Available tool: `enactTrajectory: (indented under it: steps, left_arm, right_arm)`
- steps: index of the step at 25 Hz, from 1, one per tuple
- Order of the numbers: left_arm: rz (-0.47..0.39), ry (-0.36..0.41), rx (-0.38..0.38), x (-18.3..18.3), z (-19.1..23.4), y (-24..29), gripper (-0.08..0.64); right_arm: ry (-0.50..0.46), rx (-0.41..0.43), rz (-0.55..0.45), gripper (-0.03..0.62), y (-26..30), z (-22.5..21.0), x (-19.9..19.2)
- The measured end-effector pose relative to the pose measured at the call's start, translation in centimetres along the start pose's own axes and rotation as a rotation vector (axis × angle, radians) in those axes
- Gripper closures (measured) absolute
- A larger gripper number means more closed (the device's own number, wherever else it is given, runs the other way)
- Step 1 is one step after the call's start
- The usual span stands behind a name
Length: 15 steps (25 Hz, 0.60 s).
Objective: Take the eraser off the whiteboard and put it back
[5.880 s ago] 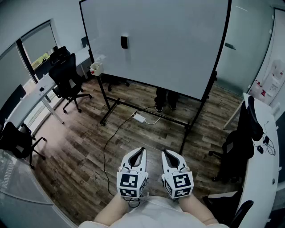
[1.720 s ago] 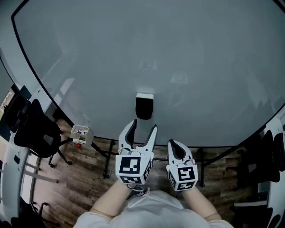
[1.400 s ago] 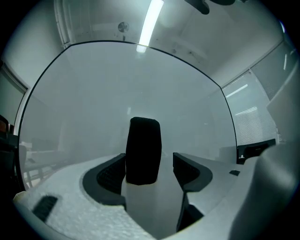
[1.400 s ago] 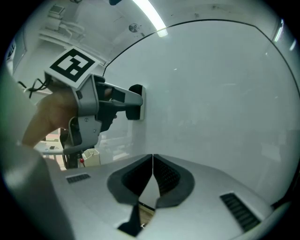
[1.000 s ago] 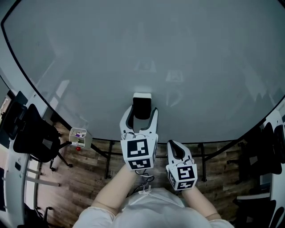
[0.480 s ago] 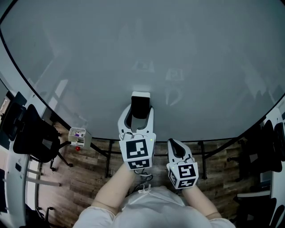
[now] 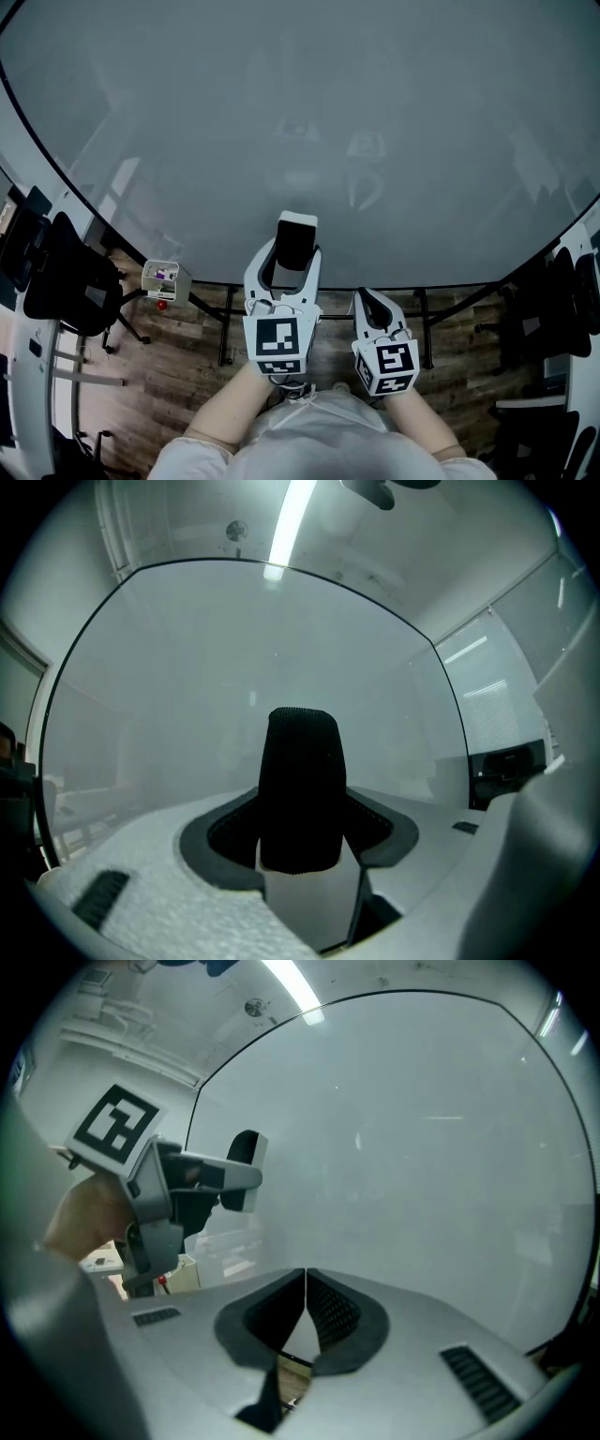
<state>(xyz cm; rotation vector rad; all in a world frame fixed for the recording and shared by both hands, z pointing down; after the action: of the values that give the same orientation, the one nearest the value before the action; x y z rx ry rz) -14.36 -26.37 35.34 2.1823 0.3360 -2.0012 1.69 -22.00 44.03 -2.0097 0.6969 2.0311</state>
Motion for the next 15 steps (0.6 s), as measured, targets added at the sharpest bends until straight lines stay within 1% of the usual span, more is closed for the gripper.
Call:
enactTrajectory:
  steps: [3, 5, 11, 13, 15]
  left_arm:
    - [0.05, 0.028, -0.013, -2.5, 0.2, -1.4, 0.302]
    - [0.084, 0.02, -0.027, -4.2, -0.1, -2.4, 0.302]
    - [0.154, -0.056, -0.058, -8.0, -0.8, -5.6, 0.301]
    - [0.166, -0.1, -0.063, -8.3, -0.6, -6.1, 0.301]
    - [0.166, -0.115, -0.076, -8.4, -0.5, -6.5, 0.301]
  right_arm:
    - [-0.001, -0.009, 0.006, 0.565, 0.0, 0.4, -0.2]
    - [-0.017, -0.013, 0.008, 0.565, -0.1, 0.8, -0.3]
    - [-0.033, -0.014, 0.007, 0.565, -0.3, 2.4, -0.6]
    - [-0.045, -0.015, 0.001, 0.565, -0.3, 2.9, -0.6]
    - [-0.047, -0.013, -0.009, 0.565, -0.3, 3.5, -0.3]
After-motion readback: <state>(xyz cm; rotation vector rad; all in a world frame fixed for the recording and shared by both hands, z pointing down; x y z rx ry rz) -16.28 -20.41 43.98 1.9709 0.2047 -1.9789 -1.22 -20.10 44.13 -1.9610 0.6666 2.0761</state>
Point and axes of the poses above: the fingertips, and each gripper's own axes: y forward along the fingers, z to its left, x out of its top, the point moved 6 cm from there along -y, backward along the fingers, and after that the axes turned 3 degrees about x, right-handed, at the moved point
